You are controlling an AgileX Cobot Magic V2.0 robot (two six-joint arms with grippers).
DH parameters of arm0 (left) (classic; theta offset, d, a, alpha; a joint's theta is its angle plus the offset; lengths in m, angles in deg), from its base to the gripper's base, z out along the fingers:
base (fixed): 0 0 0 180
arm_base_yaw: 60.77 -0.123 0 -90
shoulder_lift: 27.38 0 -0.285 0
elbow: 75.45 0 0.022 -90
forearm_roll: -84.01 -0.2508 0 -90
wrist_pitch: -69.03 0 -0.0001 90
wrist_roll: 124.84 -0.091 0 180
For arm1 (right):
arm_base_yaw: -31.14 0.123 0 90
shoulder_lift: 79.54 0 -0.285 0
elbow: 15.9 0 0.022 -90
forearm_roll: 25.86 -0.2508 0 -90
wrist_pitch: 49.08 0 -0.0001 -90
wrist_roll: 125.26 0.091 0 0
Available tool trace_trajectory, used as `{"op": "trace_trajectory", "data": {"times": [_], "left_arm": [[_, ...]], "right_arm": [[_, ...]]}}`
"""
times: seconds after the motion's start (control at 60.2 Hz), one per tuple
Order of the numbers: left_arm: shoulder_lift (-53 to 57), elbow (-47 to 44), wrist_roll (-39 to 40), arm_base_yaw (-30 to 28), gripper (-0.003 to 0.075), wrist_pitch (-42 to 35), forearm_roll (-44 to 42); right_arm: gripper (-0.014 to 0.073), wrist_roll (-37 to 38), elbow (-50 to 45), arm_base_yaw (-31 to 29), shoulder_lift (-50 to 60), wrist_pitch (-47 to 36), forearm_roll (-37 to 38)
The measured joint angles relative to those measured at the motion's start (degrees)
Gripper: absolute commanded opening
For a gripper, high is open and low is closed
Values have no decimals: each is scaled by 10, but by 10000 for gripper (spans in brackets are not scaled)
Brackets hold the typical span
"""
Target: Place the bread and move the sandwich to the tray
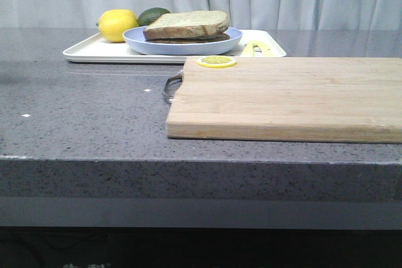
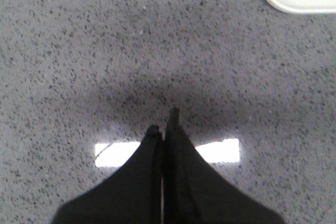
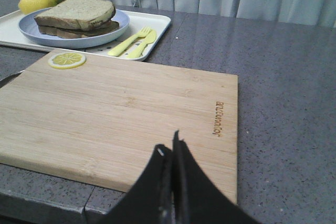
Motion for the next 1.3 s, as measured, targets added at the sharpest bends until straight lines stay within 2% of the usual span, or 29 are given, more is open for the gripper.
{"op": "trace_trajectory", "data": {"times": [0.349, 0.698, 0.98, 1.296], "left_arm": [[256, -303, 0, 0, -19, -195, 13], [519, -560, 0, 0, -19, -353, 25], [680, -614, 0, 0, -19, -405, 70], [720, -631, 0, 0, -19, -421, 75]], "right_arm": [[-61, 0, 0, 0, 0, 0, 0], [-61, 0, 0, 0, 0, 0, 0], [-61, 0, 0, 0, 0, 0, 0], [-61, 0, 0, 0, 0, 0, 0]]}}
